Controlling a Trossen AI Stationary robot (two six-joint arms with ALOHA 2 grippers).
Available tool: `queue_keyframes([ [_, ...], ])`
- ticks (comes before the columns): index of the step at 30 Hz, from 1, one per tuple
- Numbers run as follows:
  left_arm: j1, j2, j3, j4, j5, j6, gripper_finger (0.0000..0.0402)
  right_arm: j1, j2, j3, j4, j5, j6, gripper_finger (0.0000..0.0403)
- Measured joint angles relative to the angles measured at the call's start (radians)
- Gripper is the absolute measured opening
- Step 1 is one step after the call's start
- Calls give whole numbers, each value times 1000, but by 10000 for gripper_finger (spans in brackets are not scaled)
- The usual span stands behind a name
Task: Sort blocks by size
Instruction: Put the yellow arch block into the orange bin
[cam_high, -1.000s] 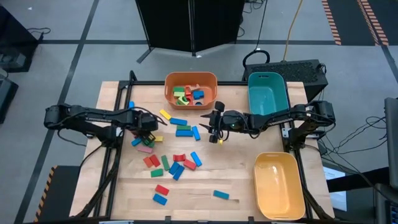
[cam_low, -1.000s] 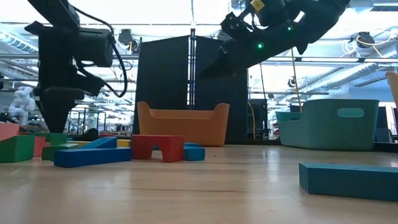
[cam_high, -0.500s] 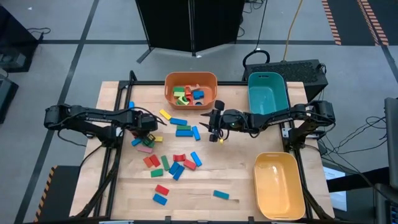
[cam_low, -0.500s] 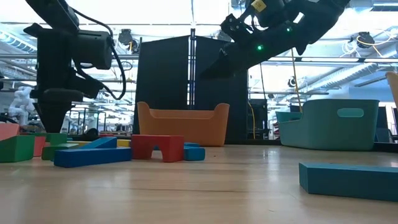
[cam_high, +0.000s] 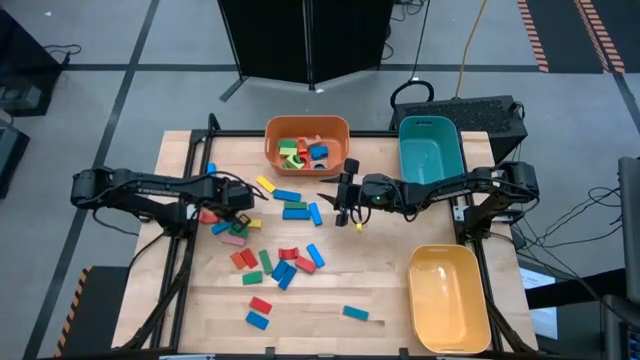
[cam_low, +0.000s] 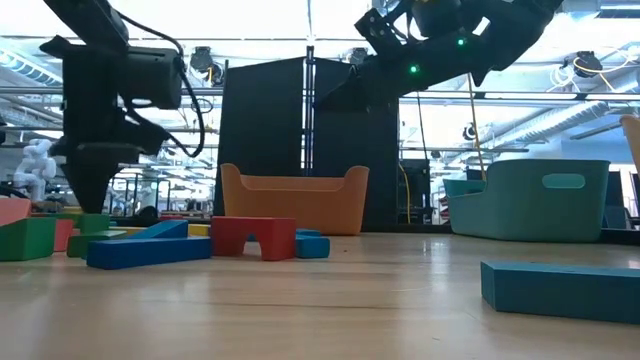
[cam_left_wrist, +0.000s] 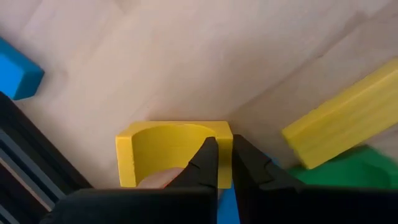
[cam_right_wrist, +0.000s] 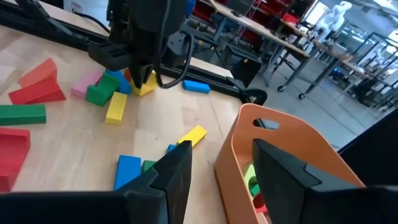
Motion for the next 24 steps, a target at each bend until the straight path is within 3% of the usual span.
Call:
queue_keyframes([
  [12, 8, 0, 201, 38, -14, 82, 14, -13, 0, 0, 2, 1, -28, 157],
  [24, 125, 5, 366, 207, 27, 290, 13, -13, 0, 0, 6, 0, -28, 157],
])
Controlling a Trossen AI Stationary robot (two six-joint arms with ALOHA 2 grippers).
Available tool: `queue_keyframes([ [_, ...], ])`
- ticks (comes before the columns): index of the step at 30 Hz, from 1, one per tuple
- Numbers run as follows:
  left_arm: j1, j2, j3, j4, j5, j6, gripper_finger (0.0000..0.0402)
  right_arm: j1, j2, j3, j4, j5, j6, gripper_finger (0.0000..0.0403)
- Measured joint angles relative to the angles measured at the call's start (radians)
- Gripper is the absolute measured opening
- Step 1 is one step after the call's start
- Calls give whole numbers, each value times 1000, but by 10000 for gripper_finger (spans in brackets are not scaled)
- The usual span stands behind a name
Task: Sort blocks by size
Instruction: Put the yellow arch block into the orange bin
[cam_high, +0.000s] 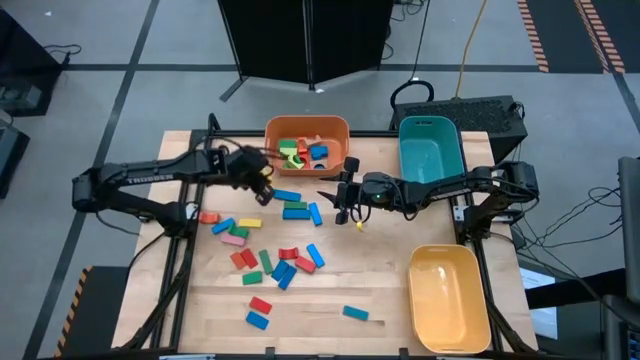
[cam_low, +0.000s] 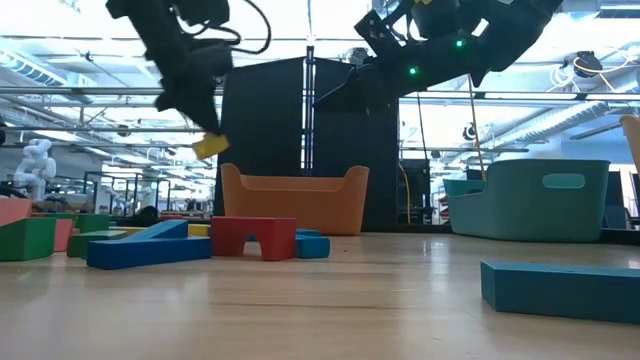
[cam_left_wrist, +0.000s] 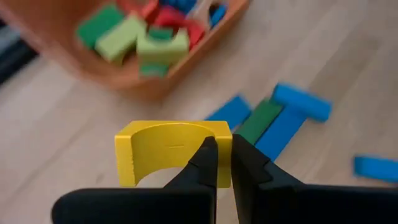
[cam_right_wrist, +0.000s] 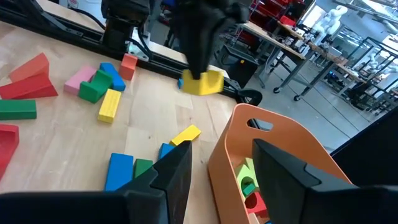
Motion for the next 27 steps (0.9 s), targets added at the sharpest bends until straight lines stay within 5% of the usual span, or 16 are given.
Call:
queue_keyframes([
  [13, 177, 230, 202, 134, 132, 235, 13, 0, 0, 0, 0, 0, -8, 157],
  [27, 339, 515, 340, 136, 157, 387, 13, 0, 0, 0, -9, 0, -8, 157],
])
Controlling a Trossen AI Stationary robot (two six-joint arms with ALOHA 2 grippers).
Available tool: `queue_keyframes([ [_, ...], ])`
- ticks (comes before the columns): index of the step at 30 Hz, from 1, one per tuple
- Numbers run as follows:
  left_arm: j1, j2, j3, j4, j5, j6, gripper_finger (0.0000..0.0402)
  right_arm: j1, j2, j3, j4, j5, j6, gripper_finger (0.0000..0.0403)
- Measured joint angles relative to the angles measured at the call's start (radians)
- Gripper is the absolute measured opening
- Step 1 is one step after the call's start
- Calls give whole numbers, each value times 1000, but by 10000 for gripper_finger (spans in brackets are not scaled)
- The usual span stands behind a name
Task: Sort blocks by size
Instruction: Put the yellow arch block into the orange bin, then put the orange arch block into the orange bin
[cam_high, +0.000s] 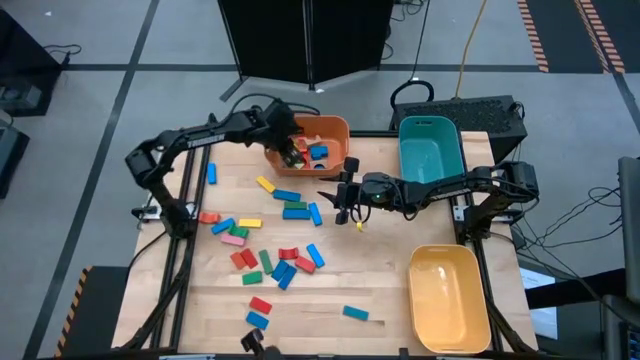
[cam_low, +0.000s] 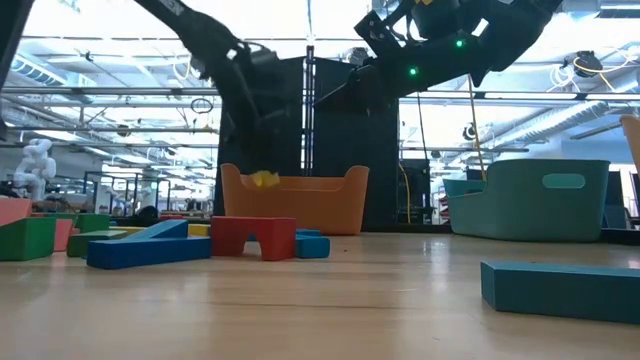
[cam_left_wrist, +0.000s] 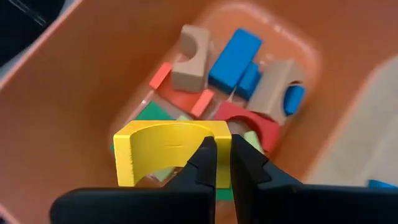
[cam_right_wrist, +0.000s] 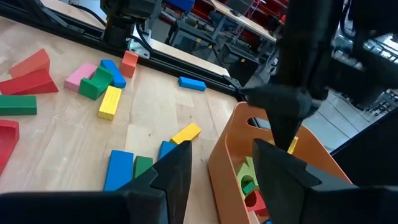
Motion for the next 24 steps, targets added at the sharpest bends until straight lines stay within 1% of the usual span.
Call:
queue_keyframes([
  [5, 53, 51, 0, 33, 50, 4, 13, 0, 0, 0, 0, 0, 0, 157],
  [9, 73, 69, 0, 57, 53, 4, 26, -7, 0, 0, -1, 0, 4, 157],
  [12, 78, 71, 0, 84, 53, -17, 53, -7, 0, 0, -11, 0, 5, 157],
  [19, 81, 71, 0, 105, 43, -22, 143, -7, 0, 0, -18, 0, 25, 157],
  [21, 81, 71, 0, 103, 42, -21, 159, -7, 0, 0, -21, 0, 27, 157],
  [24, 81, 61, 0, 77, 41, -20, 167, -7, 0, 0, -23, 0, 27, 157],
])
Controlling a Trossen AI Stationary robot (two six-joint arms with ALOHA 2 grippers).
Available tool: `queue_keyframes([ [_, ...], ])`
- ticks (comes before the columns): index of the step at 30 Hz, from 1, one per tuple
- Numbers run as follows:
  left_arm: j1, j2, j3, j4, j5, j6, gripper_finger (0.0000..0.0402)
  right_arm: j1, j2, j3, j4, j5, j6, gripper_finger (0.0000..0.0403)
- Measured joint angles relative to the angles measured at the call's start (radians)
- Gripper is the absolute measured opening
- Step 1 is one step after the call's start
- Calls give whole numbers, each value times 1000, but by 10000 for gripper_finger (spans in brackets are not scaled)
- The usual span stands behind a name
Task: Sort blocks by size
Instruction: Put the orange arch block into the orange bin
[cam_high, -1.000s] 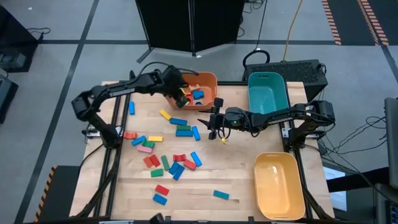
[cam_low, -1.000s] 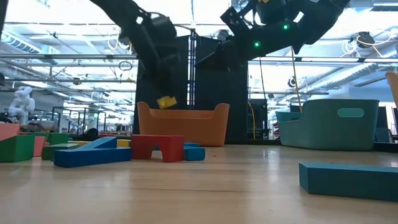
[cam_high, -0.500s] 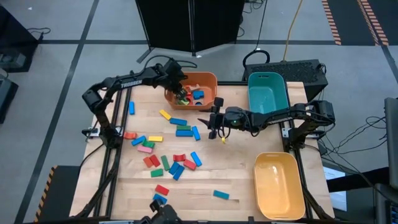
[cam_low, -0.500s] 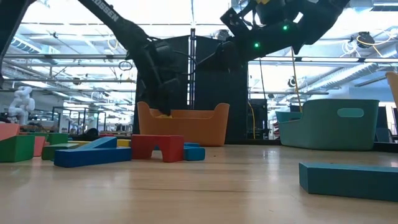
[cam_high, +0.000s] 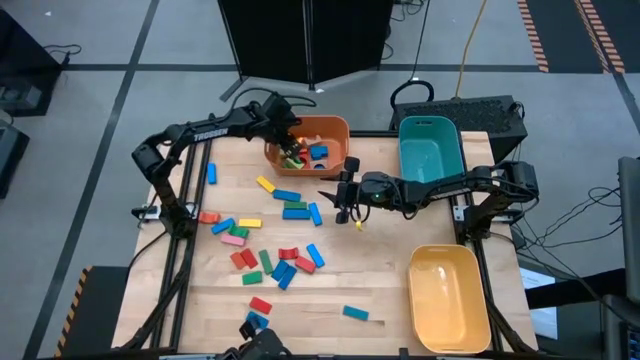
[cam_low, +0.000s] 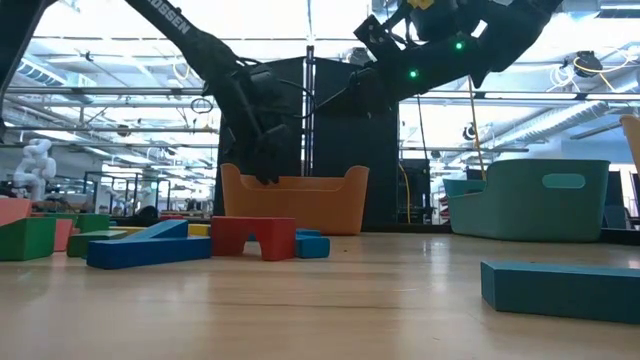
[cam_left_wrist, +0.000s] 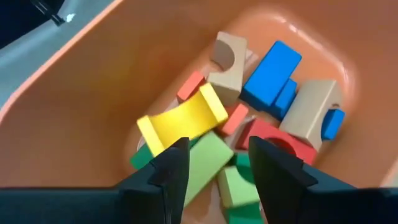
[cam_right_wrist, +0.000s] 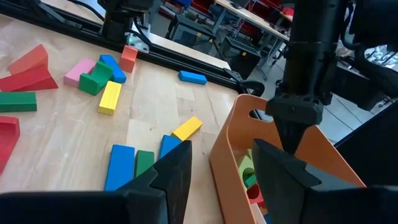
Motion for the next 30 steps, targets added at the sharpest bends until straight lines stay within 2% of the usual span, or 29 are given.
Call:
queue_keyframes([
  [8, -17, -96, 0, -130, -26, 25, 168, 0, 0, 0, 0, 0, 3, 157],
  [19, -81, -248, 0, -323, -149, 21, 168, 0, 0, 0, -1, 0, 7, 157],
  [30, -176, -348, -8, -572, -231, -120, 168, 0, 0, 0, -25, 0, 8, 157],
])
